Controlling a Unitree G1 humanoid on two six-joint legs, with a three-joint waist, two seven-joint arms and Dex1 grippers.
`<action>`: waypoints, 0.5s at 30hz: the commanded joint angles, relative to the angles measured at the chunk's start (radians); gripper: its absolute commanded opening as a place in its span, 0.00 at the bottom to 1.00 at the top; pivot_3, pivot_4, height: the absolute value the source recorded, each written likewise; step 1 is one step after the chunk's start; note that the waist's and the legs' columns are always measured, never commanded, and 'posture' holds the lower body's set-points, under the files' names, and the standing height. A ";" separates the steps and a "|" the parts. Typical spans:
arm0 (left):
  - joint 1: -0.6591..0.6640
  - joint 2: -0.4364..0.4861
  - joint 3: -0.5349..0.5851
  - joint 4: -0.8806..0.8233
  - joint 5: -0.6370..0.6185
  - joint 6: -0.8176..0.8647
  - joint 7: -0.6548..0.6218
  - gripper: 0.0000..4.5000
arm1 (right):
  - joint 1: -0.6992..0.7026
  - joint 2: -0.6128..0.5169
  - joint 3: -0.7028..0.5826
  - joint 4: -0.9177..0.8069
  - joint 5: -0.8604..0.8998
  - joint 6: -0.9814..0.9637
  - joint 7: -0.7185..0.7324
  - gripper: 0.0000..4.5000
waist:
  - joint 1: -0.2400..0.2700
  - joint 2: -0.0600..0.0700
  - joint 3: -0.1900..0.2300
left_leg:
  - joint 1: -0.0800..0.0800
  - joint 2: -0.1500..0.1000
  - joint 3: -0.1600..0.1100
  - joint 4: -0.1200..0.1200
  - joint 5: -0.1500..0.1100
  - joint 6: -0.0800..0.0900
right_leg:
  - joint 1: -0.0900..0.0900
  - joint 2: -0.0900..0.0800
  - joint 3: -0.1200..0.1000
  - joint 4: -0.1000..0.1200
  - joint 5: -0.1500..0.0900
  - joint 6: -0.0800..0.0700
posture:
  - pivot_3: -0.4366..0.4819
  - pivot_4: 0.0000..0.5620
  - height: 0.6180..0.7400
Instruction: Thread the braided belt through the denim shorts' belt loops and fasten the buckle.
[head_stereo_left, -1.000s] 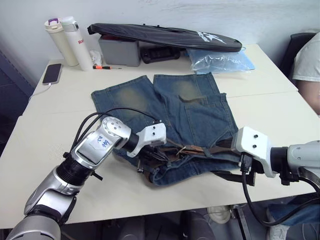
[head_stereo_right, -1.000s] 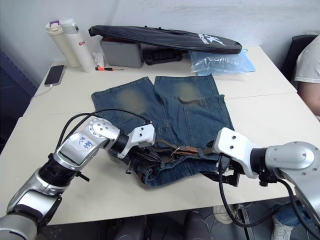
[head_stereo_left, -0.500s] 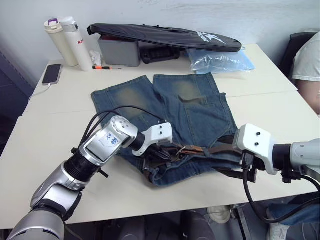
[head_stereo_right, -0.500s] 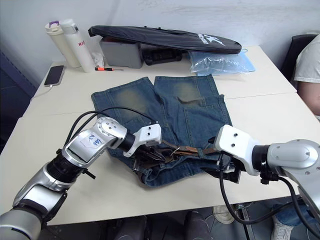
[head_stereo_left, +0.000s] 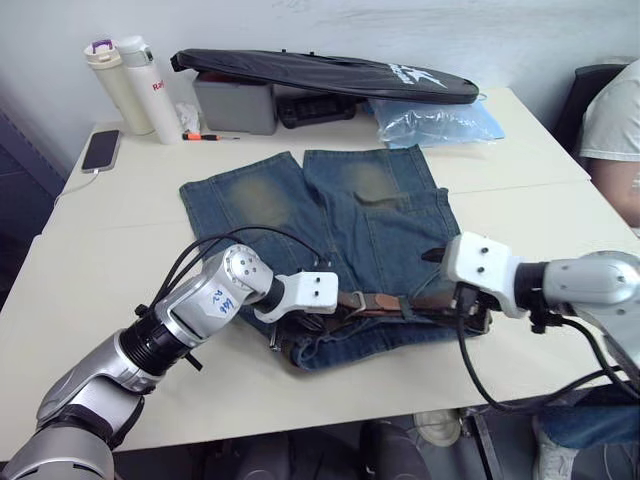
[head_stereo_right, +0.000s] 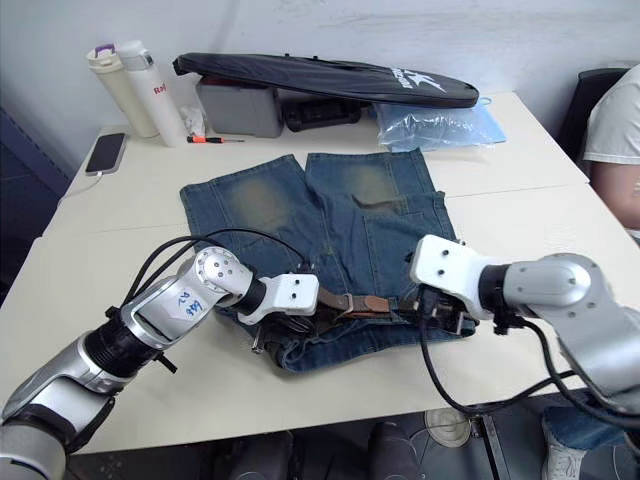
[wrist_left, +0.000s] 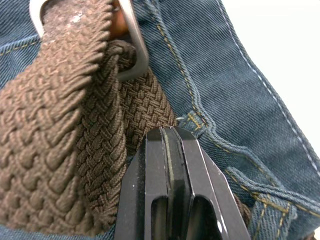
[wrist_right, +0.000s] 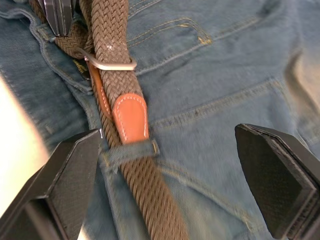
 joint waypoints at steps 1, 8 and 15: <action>0.007 -0.007 0.024 -0.018 0.000 0.039 0.006 0.01 | -0.043 0.037 0.084 0.058 -0.108 -0.093 -0.018 1.00 | 0.002 0.001 0.000 | 0.000 0.000 0.000 0.000 0.000 0.000 | 0.000 0.000 0.000 0.000 0.000 0.000 | 0.48 0.27 1.00; 0.005 -0.007 0.035 -0.022 0.003 0.055 0.004 0.01 | -0.043 0.072 0.151 0.134 -0.221 -0.178 -0.019 1.00 | 0.001 0.001 0.000 | 0.000 0.000 0.000 0.001 0.000 0.000 | 0.000 0.000 0.000 0.000 0.000 0.000 | 0.48 0.27 1.00; 0.001 -0.007 0.039 -0.016 0.002 0.055 0.001 0.01 | -0.039 0.108 0.164 0.169 -0.286 -0.215 -0.025 1.00 | 0.001 0.001 0.000 | 0.000 0.000 0.000 0.001 0.000 0.000 | 0.000 0.000 0.000 0.001 0.000 0.000 | 0.48 0.27 1.00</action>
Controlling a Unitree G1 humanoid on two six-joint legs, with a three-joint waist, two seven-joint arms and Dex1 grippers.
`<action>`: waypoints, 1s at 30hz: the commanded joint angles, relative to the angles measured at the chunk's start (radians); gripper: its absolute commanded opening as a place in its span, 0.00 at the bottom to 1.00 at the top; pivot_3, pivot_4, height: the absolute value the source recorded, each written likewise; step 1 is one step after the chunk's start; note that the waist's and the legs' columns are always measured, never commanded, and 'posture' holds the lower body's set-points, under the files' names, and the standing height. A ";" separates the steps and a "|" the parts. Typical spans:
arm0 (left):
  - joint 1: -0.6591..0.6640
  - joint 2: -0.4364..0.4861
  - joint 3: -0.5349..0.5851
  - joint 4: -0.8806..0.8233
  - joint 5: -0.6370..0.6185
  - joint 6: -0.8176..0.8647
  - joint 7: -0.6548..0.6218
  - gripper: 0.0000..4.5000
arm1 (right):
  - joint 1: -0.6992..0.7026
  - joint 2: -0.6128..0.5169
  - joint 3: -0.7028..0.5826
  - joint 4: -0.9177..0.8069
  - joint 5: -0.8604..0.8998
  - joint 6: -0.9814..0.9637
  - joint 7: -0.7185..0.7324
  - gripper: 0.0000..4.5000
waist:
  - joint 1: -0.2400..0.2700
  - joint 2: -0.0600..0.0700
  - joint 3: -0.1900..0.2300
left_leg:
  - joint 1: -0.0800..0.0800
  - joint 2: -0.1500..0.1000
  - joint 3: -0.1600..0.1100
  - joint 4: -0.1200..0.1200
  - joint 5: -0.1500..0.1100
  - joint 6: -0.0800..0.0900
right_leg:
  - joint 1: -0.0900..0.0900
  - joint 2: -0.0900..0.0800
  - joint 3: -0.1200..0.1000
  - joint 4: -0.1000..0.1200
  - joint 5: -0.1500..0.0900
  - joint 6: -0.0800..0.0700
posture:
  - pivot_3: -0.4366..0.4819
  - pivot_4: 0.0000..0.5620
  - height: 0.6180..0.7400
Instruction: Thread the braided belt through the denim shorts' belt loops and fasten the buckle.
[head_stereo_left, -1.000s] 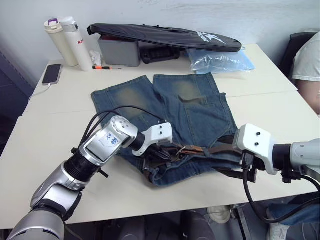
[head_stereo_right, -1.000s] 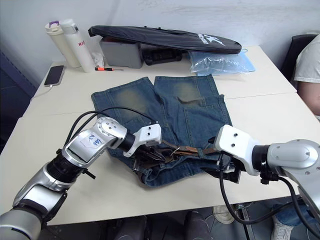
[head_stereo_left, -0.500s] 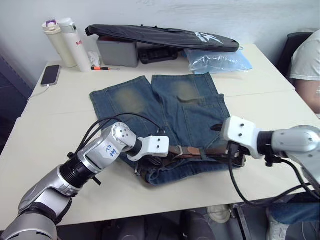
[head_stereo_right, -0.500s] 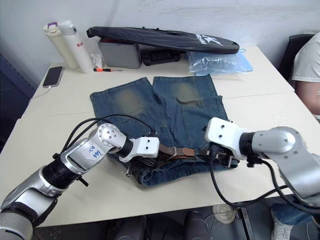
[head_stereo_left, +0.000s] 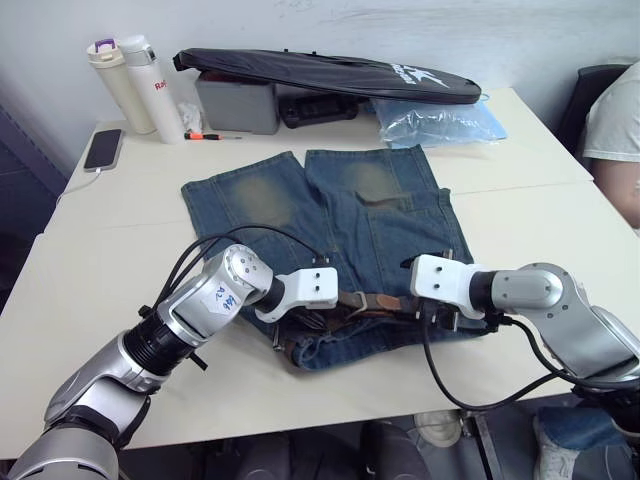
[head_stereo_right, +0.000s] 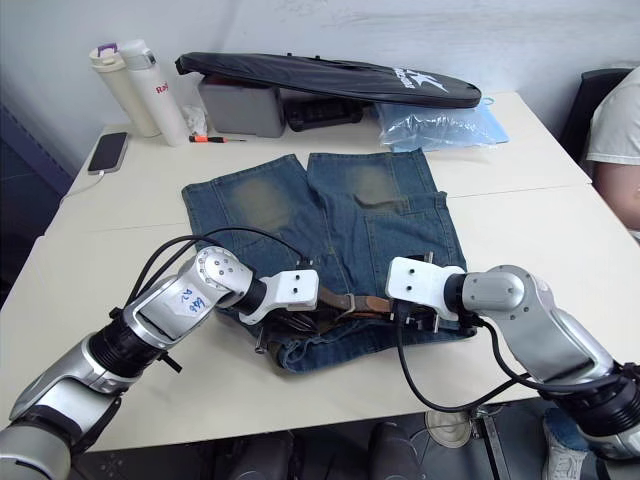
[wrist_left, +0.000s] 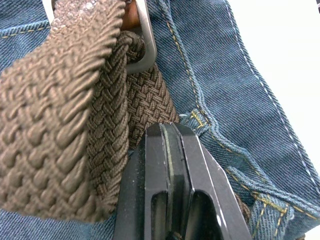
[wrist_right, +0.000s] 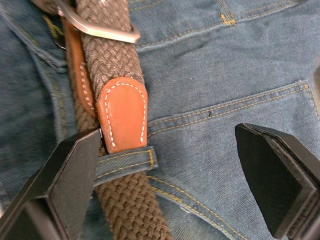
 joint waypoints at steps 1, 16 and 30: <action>-0.002 0.004 0.025 -0.011 0.003 0.005 0.000 0.01 | -0.007 0.019 -0.005 -0.002 -0.042 -0.034 -0.009 1.00 | 0.000 0.000 0.000 | 0.000 0.000 0.000 0.000 0.000 0.000 | 0.000 0.000 0.000 0.000 0.000 0.000 | 0.48 0.27 1.00; 0.000 -0.003 0.029 -0.004 0.003 0.006 0.002 0.01 | 0.011 0.094 0.063 0.037 -0.248 -0.192 -0.046 1.00 | -0.002 0.000 0.000 | 0.000 0.000 0.000 0.000 0.000 0.000 | 0.000 0.000 0.000 0.000 0.000 0.000 | 0.48 0.27 1.00; 0.020 0.002 0.051 -0.008 0.009 0.012 0.029 0.00 | 0.042 0.108 -0.058 0.052 -0.263 -0.340 -0.089 0.05 | -0.001 0.000 0.000 | 0.000 0.000 0.000 0.000 0.000 0.000 | 0.000 0.000 0.000 0.002 0.000 0.000 | 0.48 0.27 1.00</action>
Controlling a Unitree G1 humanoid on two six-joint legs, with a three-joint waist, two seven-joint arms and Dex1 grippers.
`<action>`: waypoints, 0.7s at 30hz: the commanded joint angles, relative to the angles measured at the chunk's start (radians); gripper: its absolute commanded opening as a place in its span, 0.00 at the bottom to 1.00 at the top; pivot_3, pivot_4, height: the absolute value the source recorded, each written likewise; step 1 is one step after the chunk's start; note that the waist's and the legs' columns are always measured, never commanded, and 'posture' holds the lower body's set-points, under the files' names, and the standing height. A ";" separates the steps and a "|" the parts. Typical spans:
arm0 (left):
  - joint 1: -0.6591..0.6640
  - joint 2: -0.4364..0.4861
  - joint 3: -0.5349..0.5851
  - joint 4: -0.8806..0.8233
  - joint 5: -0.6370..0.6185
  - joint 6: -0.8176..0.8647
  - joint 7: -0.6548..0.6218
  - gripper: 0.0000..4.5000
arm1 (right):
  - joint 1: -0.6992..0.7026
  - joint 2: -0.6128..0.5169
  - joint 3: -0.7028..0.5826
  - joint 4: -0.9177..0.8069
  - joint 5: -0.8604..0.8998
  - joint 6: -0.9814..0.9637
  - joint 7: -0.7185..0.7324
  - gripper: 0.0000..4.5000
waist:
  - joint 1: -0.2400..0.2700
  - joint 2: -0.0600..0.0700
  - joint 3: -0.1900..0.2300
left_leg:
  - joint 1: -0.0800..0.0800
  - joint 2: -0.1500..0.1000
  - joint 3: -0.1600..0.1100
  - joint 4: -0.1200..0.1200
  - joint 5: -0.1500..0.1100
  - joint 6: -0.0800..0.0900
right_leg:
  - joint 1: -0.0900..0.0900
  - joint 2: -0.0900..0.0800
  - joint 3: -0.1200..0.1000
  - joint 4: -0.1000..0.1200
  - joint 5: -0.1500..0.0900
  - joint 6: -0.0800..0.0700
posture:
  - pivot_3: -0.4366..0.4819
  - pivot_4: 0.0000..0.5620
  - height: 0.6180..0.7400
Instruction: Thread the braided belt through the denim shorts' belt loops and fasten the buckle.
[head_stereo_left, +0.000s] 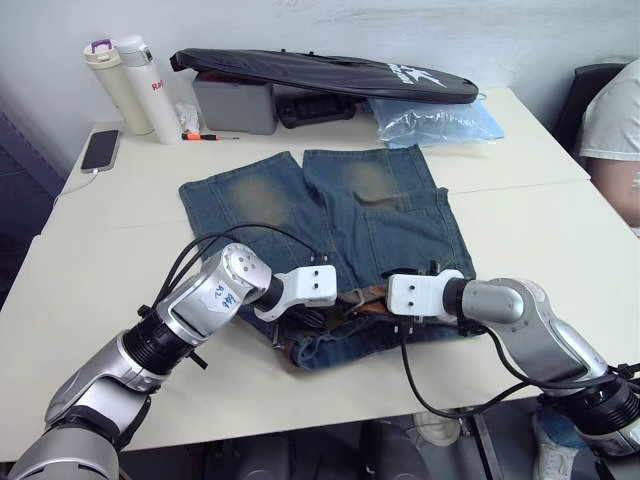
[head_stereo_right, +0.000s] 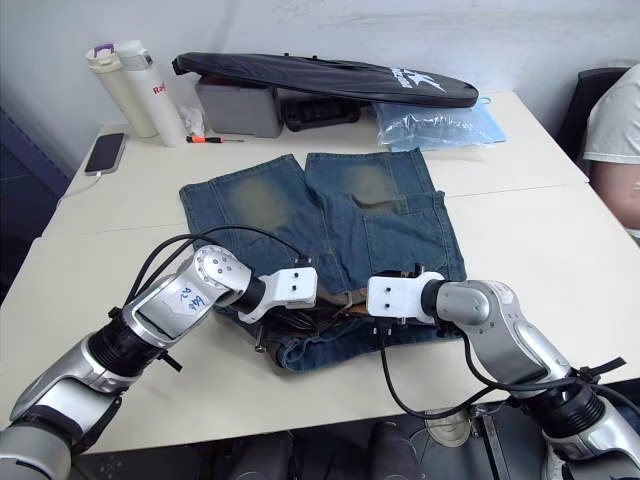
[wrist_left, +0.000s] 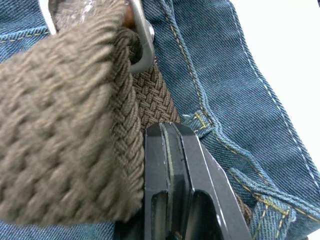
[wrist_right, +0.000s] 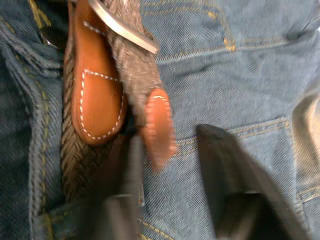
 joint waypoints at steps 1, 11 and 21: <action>0.021 0.012 0.034 -0.014 0.013 0.005 0.029 0.00 | 0.026 -0.043 -0.120 -0.017 0.004 -0.099 -0.036 0.02 | 0.000 0.000 0.000 | 0.000 0.000 0.000 0.000 0.000 0.000 | 0.000 0.000 0.000 0.000 0.000 0.000 | 0.48 0.27 1.00; 0.084 0.077 0.053 -0.040 0.012 0.003 0.013 0.00 | 0.226 -0.230 -0.385 0.038 0.038 -0.326 -0.008 0.02 | -0.002 0.000 0.000 | 0.001 0.000 0.001 -0.001 0.000 0.000 | 0.000 0.000 0.001 -0.002 0.000 0.000 | 0.48 0.27 1.00; 0.100 0.098 0.064 -0.024 0.013 -0.022 0.000 0.00 | 0.460 -0.319 -0.601 0.147 0.034 -0.511 0.007 0.02 | -0.001 -0.005 0.004 | 0.013 0.000 0.003 -0.005 -0.002 0.003 | 0.009 0.000 0.003 -0.005 -0.002 -0.002 | 0.48 0.27 1.00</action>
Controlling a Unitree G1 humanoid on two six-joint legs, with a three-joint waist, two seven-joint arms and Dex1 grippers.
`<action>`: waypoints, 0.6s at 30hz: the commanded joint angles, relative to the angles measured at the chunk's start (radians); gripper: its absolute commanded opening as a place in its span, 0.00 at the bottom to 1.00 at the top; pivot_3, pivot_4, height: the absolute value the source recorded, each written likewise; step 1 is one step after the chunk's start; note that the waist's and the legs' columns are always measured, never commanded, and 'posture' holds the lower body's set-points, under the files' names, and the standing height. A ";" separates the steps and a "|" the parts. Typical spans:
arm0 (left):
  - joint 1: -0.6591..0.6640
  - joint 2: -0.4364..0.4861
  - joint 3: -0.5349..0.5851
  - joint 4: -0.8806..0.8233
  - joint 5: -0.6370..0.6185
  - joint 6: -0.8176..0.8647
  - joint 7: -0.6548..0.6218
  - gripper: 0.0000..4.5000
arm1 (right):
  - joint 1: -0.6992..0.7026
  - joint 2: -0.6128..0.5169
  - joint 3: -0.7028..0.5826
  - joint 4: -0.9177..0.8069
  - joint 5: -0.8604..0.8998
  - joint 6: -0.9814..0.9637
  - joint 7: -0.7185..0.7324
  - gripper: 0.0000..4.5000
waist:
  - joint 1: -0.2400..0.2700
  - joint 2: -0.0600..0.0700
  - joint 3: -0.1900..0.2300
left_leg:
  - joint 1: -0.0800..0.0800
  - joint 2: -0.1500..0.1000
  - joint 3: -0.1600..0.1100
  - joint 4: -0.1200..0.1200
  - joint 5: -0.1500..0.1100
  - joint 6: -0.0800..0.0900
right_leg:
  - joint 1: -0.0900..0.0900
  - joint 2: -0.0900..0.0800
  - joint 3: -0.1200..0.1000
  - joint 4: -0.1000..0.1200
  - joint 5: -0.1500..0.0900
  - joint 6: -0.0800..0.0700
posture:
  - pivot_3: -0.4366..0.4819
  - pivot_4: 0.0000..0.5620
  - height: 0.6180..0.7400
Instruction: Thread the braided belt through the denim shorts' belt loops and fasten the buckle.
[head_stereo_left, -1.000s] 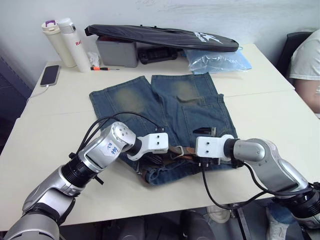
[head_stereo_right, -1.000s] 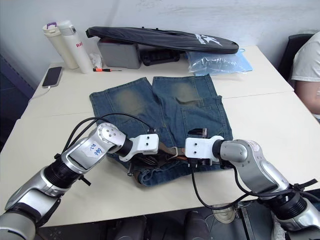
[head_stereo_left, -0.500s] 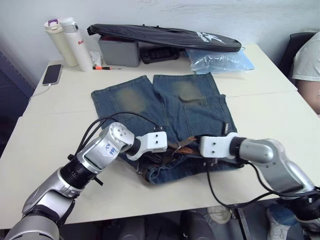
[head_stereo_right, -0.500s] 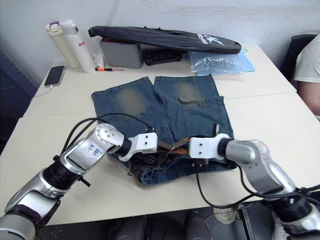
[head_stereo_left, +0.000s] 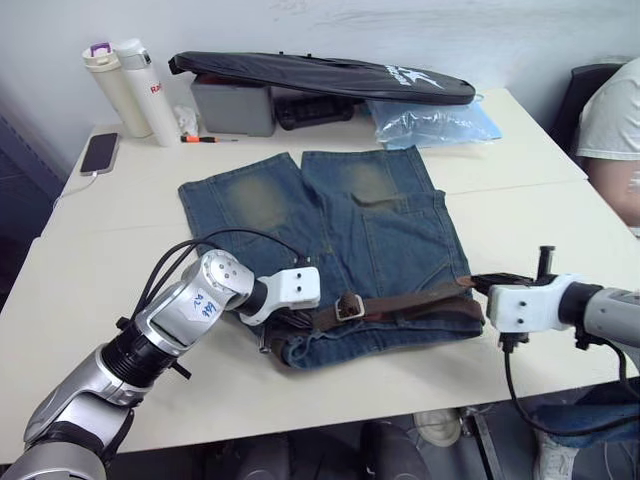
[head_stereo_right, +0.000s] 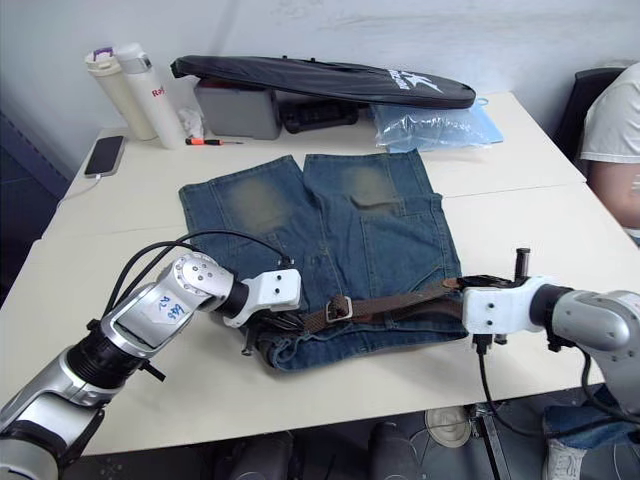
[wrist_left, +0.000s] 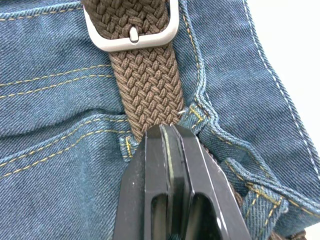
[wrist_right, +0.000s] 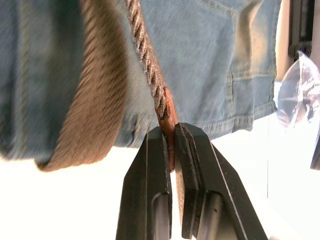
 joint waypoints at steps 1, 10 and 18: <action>0.017 0.029 0.006 0.020 0.014 0.003 -0.010 0.00 | 0.050 -0.028 -0.093 0.048 -0.015 -0.065 -0.011 0.02 | -0.001 -0.001 0.001 | 0.004 0.000 0.000 -0.002 0.000 0.000 | 0.004 0.000 0.000 -0.002 0.000 -0.001 | 0.48 0.27 1.00; 0.028 0.047 0.016 0.022 0.007 -0.004 -0.026 0.00 | 0.119 -0.022 -0.126 0.102 -0.054 -0.136 -0.051 0.02 | 0.001 -0.002 0.001 | 0.004 0.000 0.002 -0.003 0.000 0.000 | 0.005 0.000 0.002 -0.002 0.000 -0.001 | 0.48 0.27 1.00; 0.008 0.064 0.048 0.038 -0.008 -0.059 -0.079 0.00 | 0.114 0.024 -0.098 0.082 -0.020 -0.102 -0.063 0.10 | 0.001 -0.002 0.002 | 0.004 0.000 0.002 -0.003 0.000 0.000 | 0.004 0.000 0.003 -0.002 0.000 -0.001 | 0.48 0.27 1.00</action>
